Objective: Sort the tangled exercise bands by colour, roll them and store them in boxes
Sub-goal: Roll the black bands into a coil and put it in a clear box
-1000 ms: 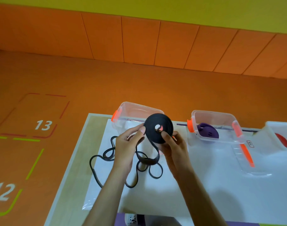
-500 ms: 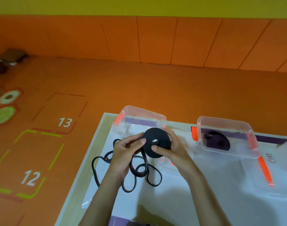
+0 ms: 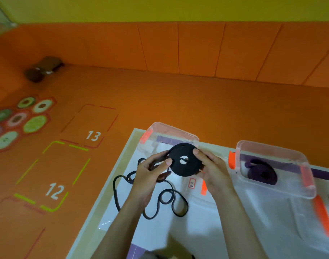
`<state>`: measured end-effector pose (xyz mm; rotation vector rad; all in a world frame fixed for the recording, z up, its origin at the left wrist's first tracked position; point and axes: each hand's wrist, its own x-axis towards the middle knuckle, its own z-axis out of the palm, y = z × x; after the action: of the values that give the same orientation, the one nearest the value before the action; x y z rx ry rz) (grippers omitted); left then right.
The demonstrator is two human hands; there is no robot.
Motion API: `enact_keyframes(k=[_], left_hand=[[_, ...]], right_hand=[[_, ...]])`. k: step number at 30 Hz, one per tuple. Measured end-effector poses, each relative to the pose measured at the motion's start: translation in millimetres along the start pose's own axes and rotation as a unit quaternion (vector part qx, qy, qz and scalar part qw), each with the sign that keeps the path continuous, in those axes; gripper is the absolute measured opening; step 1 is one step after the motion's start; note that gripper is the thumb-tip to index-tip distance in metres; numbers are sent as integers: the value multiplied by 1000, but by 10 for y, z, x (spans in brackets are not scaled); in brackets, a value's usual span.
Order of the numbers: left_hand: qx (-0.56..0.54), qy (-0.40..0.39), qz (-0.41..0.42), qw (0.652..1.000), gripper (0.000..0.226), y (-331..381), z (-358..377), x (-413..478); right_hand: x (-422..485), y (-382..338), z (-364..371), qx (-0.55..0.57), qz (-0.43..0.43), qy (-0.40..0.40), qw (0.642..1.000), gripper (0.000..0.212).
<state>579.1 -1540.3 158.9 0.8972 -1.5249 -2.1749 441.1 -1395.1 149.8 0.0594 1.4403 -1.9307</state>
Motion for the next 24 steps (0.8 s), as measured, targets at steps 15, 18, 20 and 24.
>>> enact_keyframes(k=[15, 18, 20, 24], left_hand=[[8, 154, 48, 987, 39, -294, -98, 538], [-17, 153, 58, 986, 49, -378, -197, 680], [-6, 147, 60, 987, 50, -422, -262, 789], [24, 152, 28, 988, 40, -479, -366, 1047]], right_hand=[[88, 471, 502, 136, -43, 116, 983, 25], [198, 551, 624, 143, -47, 168, 974, 22], [291, 623, 703, 150, -52, 195, 968, 16], [501, 717, 850, 135, -61, 233, 961, 13]])
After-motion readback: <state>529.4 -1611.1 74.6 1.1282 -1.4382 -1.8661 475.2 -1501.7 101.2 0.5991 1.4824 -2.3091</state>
